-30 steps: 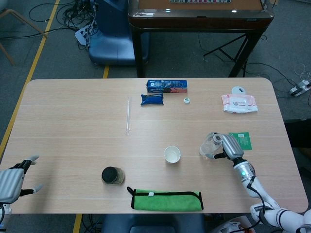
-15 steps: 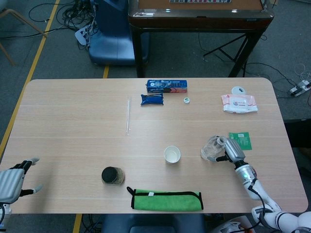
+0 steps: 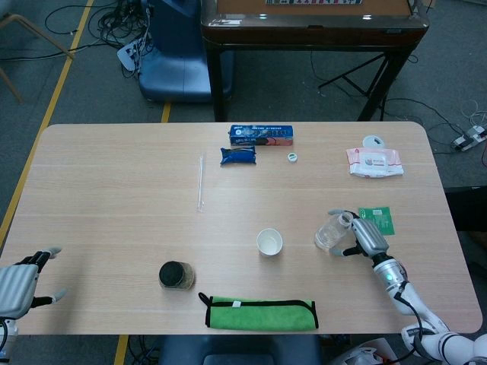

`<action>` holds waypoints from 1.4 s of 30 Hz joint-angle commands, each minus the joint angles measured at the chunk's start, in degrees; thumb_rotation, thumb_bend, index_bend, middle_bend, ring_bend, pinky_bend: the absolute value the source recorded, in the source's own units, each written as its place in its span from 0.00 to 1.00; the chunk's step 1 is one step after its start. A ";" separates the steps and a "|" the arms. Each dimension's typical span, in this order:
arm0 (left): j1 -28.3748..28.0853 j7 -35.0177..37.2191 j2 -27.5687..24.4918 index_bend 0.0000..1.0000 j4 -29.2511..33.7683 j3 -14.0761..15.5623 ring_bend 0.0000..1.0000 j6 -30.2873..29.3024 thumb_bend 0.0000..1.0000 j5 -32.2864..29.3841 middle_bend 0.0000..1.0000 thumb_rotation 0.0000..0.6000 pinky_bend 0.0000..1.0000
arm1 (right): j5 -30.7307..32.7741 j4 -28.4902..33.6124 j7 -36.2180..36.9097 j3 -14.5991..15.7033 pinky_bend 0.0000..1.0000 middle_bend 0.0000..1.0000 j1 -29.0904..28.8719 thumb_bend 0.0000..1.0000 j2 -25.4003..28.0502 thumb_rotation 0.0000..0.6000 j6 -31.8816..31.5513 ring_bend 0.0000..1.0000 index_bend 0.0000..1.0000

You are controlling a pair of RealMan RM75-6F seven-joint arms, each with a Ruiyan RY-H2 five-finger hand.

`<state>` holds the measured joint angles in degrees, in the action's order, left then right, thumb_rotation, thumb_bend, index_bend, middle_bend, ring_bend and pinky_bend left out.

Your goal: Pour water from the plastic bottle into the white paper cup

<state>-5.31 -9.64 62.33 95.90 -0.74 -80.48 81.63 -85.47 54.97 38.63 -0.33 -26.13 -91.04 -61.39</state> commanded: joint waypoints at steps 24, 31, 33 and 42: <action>-0.19 -1.10 0.48 0.25 -0.10 -0.02 0.42 -0.24 0.04 0.38 0.34 1.00 0.58 | 1.73 29.38 -33.93 1.19 0.36 0.27 10.00 0.00 23.21 1.00 -12.67 0.18 0.20; -0.22 -1.24 0.54 0.25 -0.29 -0.05 0.42 -0.19 0.04 0.25 0.34 1.00 0.58 | 1.47 34.17 -41.42 1.66 0.36 0.30 13.78 0.00 26.41 1.00 -17.78 0.18 0.25; -0.21 -1.31 0.60 0.25 -0.33 -0.05 0.42 -0.18 0.04 0.17 0.34 1.00 0.58 | 0.97 35.54 -41.88 1.80 0.36 0.30 14.44 0.00 27.17 1.00 -18.66 0.18 0.25; -0.13 -1.76 0.68 0.25 0.15 -0.10 0.42 -0.44 0.04 0.08 0.34 1.00 0.58 | -1.39 38.66 -42.48 2.48 0.36 0.32 16.86 0.00 28.65 1.00 -21.07 0.20 0.28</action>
<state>-5.43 -11.40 63.01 96.06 -0.84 -80.91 81.70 -86.79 93.58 -3.81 2.10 -9.33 -62.43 -82.41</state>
